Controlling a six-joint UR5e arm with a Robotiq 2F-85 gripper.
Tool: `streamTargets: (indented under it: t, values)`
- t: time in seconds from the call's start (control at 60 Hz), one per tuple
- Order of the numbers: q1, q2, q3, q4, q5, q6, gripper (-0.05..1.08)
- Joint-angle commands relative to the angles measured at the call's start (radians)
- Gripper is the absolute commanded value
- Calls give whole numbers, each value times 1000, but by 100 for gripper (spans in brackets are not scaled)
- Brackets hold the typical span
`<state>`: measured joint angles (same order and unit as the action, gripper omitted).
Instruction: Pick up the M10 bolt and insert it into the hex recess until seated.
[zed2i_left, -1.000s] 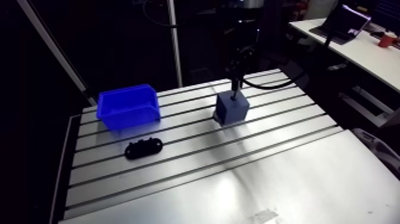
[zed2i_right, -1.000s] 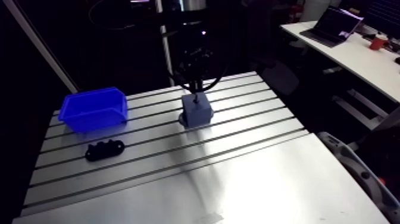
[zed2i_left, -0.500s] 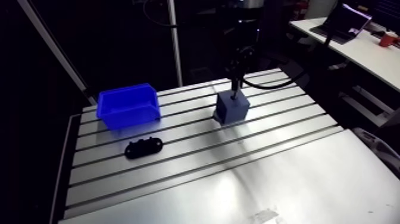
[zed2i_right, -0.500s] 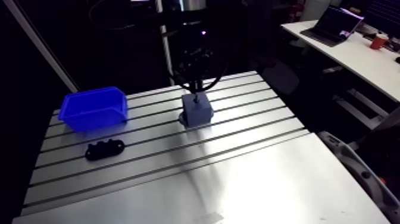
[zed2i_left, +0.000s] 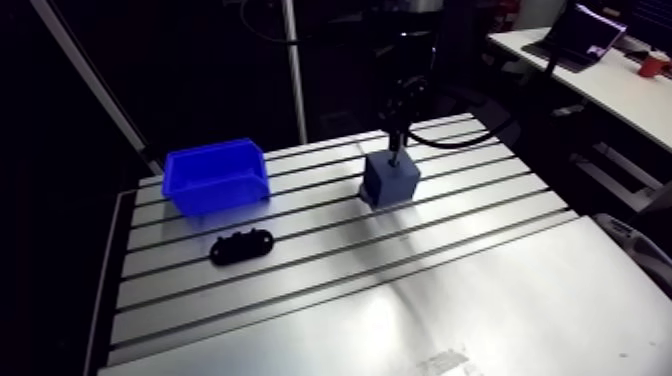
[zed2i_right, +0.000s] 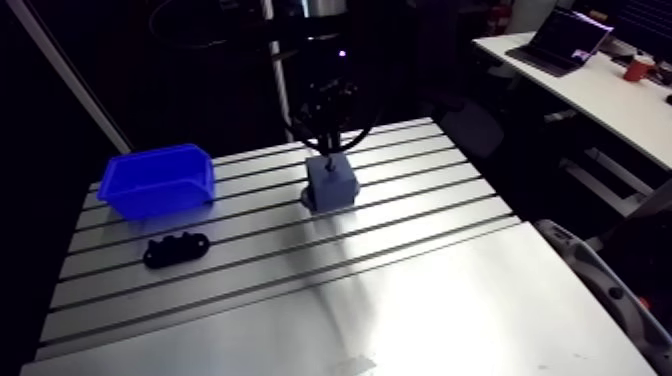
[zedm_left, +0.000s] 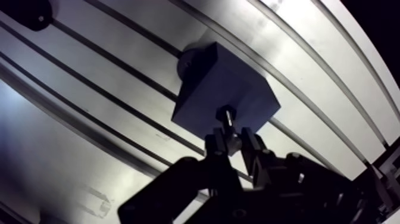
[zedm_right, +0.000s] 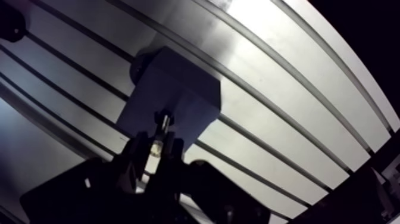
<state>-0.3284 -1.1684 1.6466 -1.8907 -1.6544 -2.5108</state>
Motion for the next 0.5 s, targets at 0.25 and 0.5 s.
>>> streamTargets:
  t: [0.25,0.5]
  values:
    - [0,6,0,0,0,2,102]
    - [2,8,2,-26,3,-1,102]
